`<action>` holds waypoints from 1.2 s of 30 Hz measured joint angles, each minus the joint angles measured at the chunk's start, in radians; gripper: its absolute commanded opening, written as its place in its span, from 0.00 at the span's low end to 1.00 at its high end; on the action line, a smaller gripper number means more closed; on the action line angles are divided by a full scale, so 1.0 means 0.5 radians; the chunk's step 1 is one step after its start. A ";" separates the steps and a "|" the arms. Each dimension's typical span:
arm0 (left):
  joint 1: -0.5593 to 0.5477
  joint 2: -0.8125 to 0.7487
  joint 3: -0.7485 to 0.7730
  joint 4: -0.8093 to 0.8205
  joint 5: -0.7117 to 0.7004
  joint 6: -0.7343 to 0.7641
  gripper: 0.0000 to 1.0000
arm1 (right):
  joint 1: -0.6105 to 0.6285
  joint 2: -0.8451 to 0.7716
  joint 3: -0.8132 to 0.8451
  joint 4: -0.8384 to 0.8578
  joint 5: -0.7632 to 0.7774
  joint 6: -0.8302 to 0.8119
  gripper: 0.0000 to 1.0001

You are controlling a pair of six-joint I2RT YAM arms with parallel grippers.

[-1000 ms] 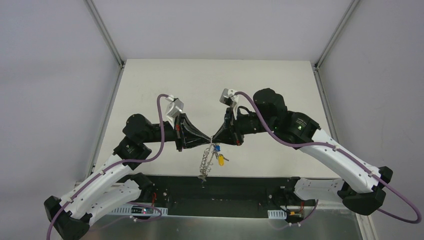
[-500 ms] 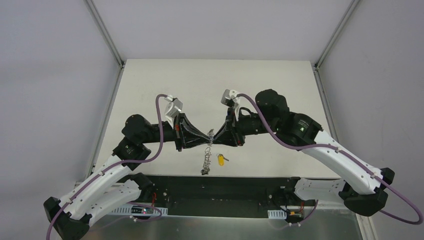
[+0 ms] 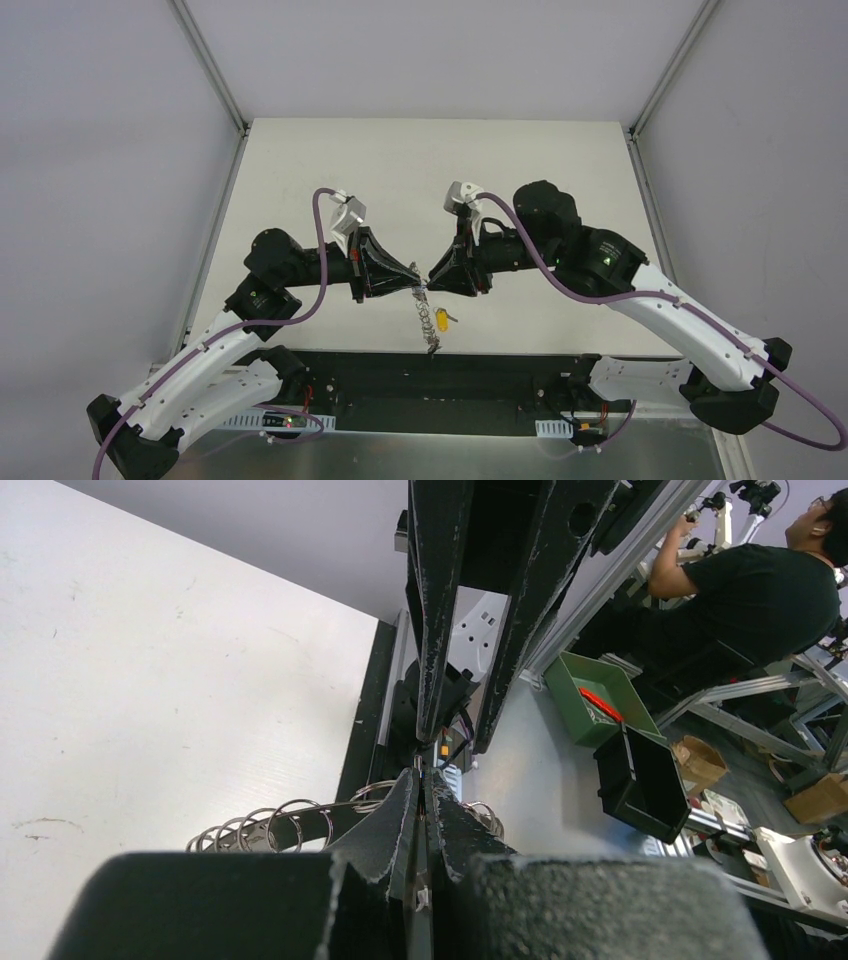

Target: Put the keys on the keyring

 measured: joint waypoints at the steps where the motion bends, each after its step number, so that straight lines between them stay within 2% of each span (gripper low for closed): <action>1: 0.000 -0.001 0.000 -0.001 0.000 0.000 0.00 | 0.001 0.000 -0.002 0.000 0.001 -0.008 0.28; 9: 0.000 -0.015 0.006 -0.014 0.002 0.000 0.00 | 0.006 0.011 -0.043 0.004 0.000 -0.092 0.32; 20: 0.000 -0.015 0.011 -0.014 0.004 -0.005 0.00 | 0.032 0.056 -0.056 0.039 -0.018 -0.168 0.31; 29: 0.000 -0.019 0.011 -0.014 0.019 -0.006 0.00 | 0.063 0.065 -0.060 0.056 -0.039 -0.219 0.17; 33: 0.000 -0.024 0.011 -0.014 0.041 -0.006 0.00 | 0.071 0.072 -0.060 0.061 -0.039 -0.239 0.00; 36: 0.000 -0.027 0.011 -0.013 0.055 -0.006 0.00 | 0.073 0.076 -0.060 0.060 -0.038 -0.246 0.00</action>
